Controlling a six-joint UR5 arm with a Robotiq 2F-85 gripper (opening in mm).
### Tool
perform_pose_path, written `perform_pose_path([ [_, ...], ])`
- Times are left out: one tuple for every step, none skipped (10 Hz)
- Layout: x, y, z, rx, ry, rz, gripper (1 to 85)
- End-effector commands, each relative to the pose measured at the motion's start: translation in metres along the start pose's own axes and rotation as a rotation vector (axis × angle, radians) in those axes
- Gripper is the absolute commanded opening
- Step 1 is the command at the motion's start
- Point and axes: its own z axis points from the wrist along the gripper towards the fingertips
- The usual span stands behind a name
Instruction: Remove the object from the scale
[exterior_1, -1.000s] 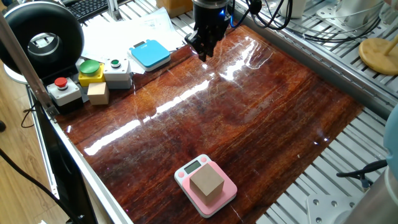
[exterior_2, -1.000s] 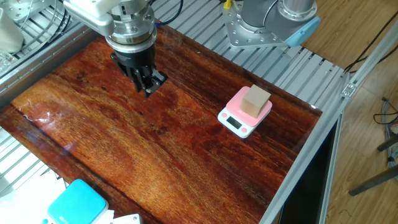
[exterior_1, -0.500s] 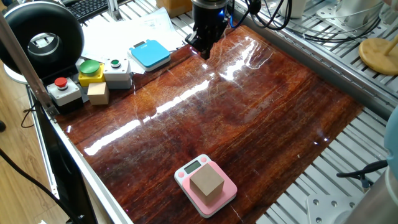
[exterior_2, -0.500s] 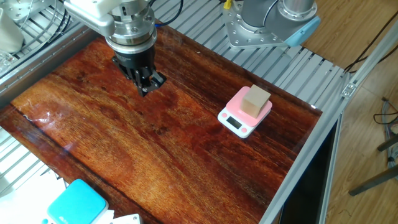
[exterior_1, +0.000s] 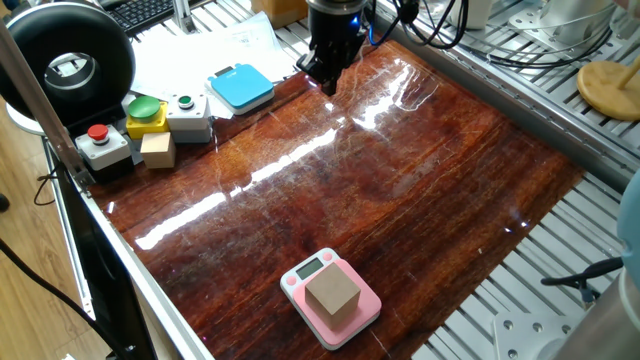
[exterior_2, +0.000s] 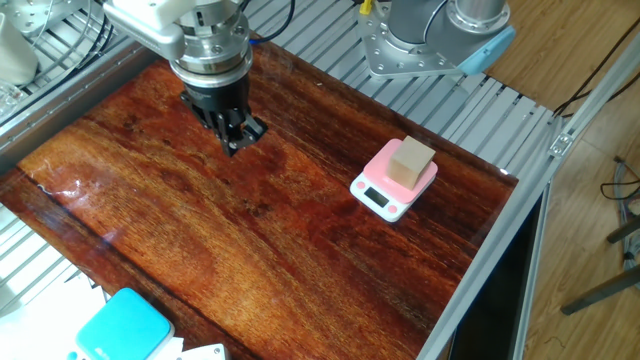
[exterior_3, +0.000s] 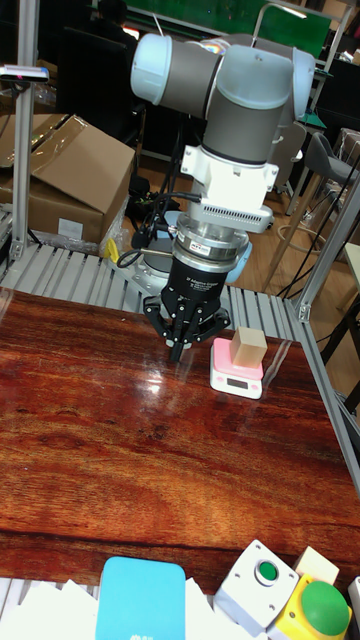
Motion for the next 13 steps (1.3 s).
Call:
perform_pose_path([
  [-0.002,0.005,-0.001,-0.008,-0.004,0.012,1.0],
  [-0.002,0.006,0.000,0.001,-0.004,0.016,1.0],
  [-0.002,0.007,0.001,0.012,-0.008,0.023,1.0],
  [-0.001,0.009,0.005,0.010,-0.013,0.035,1.0],
  [0.001,0.015,0.011,-0.013,-0.026,0.061,1.0],
  [0.004,0.021,0.017,-0.045,-0.043,0.085,1.0],
  [0.005,0.027,0.023,-0.065,-0.061,0.111,1.0],
  [0.007,0.031,0.026,-0.070,-0.068,0.131,1.0],
  [0.009,0.032,0.026,-0.066,-0.068,0.139,1.0],
  [0.009,0.032,0.027,-0.064,-0.067,0.135,1.0],
  [0.008,0.032,0.027,-0.061,-0.065,0.132,1.0],
  [0.007,0.031,0.025,-0.057,-0.064,0.129,1.0],
  [0.007,0.030,0.024,-0.050,-0.061,0.120,1.0],
])
